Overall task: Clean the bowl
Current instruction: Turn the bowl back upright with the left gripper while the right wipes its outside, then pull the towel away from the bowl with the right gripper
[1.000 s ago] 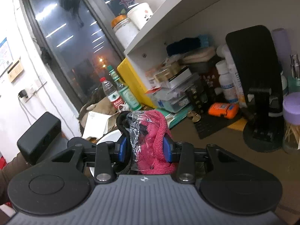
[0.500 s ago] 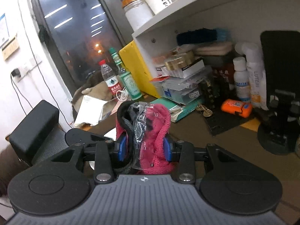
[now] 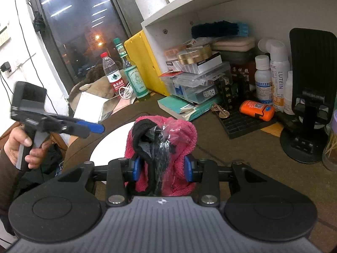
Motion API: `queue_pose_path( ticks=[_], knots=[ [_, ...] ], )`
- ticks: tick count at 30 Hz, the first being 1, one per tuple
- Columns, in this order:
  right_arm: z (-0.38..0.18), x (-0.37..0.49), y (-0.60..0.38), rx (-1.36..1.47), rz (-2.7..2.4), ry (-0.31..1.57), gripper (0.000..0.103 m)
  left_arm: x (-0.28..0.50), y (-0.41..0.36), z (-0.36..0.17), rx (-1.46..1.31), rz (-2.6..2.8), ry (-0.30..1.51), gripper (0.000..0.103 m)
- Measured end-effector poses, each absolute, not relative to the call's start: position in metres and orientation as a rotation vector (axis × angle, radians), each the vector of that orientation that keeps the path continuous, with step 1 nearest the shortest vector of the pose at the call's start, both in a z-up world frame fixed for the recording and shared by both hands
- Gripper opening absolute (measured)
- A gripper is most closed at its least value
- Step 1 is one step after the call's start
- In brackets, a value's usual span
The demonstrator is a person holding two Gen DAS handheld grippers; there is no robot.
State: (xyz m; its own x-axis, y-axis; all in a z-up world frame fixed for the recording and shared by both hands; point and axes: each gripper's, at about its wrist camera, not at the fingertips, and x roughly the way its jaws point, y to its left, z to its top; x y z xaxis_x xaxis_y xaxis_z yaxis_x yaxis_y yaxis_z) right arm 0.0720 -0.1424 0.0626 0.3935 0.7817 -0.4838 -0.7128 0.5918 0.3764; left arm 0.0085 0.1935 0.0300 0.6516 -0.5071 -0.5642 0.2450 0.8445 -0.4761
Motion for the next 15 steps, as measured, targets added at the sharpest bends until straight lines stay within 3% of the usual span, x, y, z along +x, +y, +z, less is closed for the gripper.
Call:
queue_pose_path(
  ticks=[4,8,15],
  knots=[
    [0.061,0.072,-0.141,0.123,0.945,0.673,0.039,0.032,0.177,0.01,-0.36,-0.424,0.853,0.072],
    [0.06,0.069,-0.142,0.127,0.933,0.665,0.039,0.049,0.15,0.0,-0.295,-0.432,0.894,0.058],
    [0.064,0.054,-0.152,0.089,0.907,0.598,0.039,0.037,0.103,0.009,-0.022,-0.408,0.897,0.059]
  ],
)
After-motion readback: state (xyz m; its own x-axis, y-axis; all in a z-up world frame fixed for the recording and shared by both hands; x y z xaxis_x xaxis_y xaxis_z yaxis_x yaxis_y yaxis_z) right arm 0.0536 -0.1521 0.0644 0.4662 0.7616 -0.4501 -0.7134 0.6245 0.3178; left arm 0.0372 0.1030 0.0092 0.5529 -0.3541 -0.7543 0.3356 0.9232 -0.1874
